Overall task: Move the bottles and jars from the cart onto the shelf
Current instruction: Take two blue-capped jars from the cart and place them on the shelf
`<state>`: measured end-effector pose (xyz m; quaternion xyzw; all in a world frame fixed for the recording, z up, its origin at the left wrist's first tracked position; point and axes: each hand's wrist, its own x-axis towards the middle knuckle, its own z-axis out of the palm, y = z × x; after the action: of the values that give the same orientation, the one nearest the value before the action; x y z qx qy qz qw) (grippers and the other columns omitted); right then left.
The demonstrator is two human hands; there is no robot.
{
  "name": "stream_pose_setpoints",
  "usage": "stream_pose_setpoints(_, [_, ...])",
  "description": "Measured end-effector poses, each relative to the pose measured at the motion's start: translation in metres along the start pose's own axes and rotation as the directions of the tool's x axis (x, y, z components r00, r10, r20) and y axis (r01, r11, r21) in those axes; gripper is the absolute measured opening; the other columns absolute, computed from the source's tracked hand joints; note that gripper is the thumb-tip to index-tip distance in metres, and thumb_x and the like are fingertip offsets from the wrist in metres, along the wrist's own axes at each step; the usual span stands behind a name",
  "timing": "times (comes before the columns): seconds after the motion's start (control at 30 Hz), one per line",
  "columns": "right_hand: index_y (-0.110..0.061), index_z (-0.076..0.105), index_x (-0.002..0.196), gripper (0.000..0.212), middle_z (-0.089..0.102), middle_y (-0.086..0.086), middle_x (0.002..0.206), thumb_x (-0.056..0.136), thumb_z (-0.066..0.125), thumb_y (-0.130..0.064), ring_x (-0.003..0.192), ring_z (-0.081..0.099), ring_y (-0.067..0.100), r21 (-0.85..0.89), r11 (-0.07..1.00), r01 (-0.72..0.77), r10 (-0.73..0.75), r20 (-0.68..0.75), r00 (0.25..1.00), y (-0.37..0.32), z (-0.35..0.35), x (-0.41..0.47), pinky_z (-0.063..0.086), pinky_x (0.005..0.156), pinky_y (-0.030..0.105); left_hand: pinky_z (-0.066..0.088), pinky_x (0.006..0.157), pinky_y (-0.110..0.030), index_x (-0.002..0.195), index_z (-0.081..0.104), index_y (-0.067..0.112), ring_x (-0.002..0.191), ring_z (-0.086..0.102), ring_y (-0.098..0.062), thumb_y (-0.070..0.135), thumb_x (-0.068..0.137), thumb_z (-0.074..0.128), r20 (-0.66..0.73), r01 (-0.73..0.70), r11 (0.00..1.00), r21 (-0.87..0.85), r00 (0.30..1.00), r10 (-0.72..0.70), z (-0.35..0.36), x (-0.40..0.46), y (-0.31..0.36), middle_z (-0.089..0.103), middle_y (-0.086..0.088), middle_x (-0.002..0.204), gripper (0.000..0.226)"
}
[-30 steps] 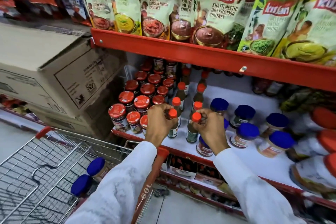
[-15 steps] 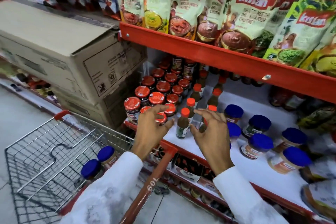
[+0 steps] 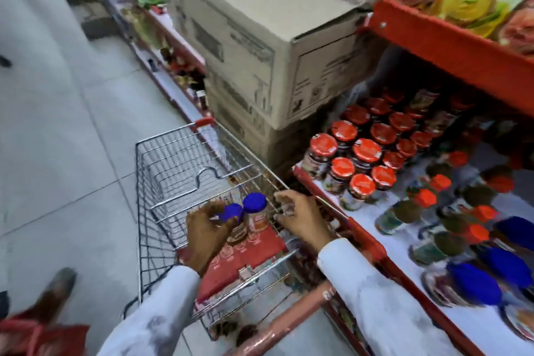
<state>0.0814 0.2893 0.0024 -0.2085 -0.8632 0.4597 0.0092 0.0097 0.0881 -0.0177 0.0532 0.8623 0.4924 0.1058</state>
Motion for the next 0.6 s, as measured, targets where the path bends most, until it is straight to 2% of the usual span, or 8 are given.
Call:
stream_pose_setpoints(0.07, [-0.003,0.061,0.123,0.052,0.07,0.018,0.118,0.072,0.074,-0.001,0.108,0.066,0.032,-0.092,0.996,-0.006,0.011,0.052,0.999,0.004,0.02,0.023,0.048,0.095,0.034,0.041,0.061,-0.009,0.111,0.065,0.004,0.086,0.063,-0.02,0.005,0.073,0.082,0.004,0.065,0.998,0.008,0.998,-0.065,0.008,0.007,-0.016,0.072,-0.015,0.107,0.042])
stream_pose_setpoints(0.2, [-0.001,0.057,0.124,0.054,0.069,0.022,0.118,0.075,0.077,-0.013,0.11,0.066,0.032,-0.125,0.991,-0.051,0.068,0.137,0.988,0.013,0.047,0.055,0.05,0.093,0.038,0.04,0.069,-0.018,0.111,0.064,0.009,0.084,0.061,-0.014,0.015,0.068,0.086,0.037,0.056,0.997,0.05,0.998,-0.058,0.029,0.017,-0.033,0.064,0.004,0.095,0.048])
stream_pose_setpoints(0.23, [-0.003,0.057,0.125,0.056,0.069,0.021,0.119,0.075,0.077,-0.014,0.11,0.066,0.033,-0.128,0.99,-0.063,0.082,0.156,0.984,0.015,0.053,0.061,0.051,0.093,0.039,0.045,0.071,-0.022,0.109,0.065,0.009,0.087,0.065,-0.018,0.019,0.069,0.086,0.05,0.064,0.997,0.039,0.997,-0.066,0.034,0.019,-0.036,0.069,0.003,0.098,0.046])
stream_pose_setpoints(0.3, [-0.005,0.056,0.128,0.062,0.069,0.019,0.12,0.072,0.081,-0.015,0.111,0.066,0.031,-0.116,0.989,-0.09,0.108,0.161,0.981,0.019,0.063,0.068,0.048,0.094,0.029,0.048,0.074,-0.028,0.11,0.064,0.011,0.091,0.066,-0.029,0.028,0.071,0.084,0.029,0.077,0.995,0.064,0.996,-0.079,0.041,0.021,-0.042,0.072,-0.008,0.102,0.047])
stream_pose_setpoints(0.37, [-0.007,0.059,0.127,0.066,0.07,0.017,0.119,0.067,0.085,-0.016,0.109,0.066,0.029,-0.114,0.988,-0.1,0.114,0.124,0.986,0.021,0.07,0.071,0.044,0.089,0.022,0.035,0.069,-0.026,0.112,0.062,0.012,0.088,0.06,-0.03,0.033,0.071,0.082,0.007,0.05,0.992,0.12,0.999,-0.051,0.046,0.022,-0.049,0.067,-0.011,0.1,0.051])
stream_pose_setpoints(0.43, [-0.009,0.065,0.119,0.064,0.07,0.016,0.116,0.06,0.089,-0.017,0.107,0.065,0.029,-0.133,0.987,-0.087,0.099,0.088,0.991,0.024,0.073,0.075,0.047,0.092,0.027,0.028,0.067,-0.026,0.116,0.061,0.01,0.084,0.053,-0.023,0.033,0.07,0.082,0.009,0.035,0.99,0.136,0.999,-0.037,0.046,0.022,-0.05,0.061,-0.009,0.101,0.055])
stream_pose_setpoints(0.53, [-0.009,0.07,0.106,0.059,0.07,0.015,0.11,0.051,0.091,-0.01,0.101,0.065,0.031,-0.124,0.988,-0.088,0.096,0.061,0.993,0.025,0.07,0.077,0.051,0.09,0.03,0.041,0.072,-0.035,0.106,0.064,0.006,0.089,0.058,-0.033,0.027,0.066,0.083,0.06,0.033,0.979,0.202,0.997,-0.046,0.046,0.025,-0.049,0.067,-0.015,0.098,0.049])
stream_pose_setpoints(0.6, [-0.008,0.069,0.102,0.06,0.069,0.015,0.11,0.046,0.091,-0.003,0.1,0.065,0.031,-0.117,0.987,-0.109,0.116,0.06,0.991,0.022,0.065,0.074,0.054,0.09,0.036,0.049,0.072,-0.033,0.104,0.067,0.007,0.086,0.064,-0.032,0.024,0.061,0.087,0.061,0.083,0.978,0.193,0.993,-0.096,0.043,0.027,-0.043,0.072,-0.015,0.096,0.05])
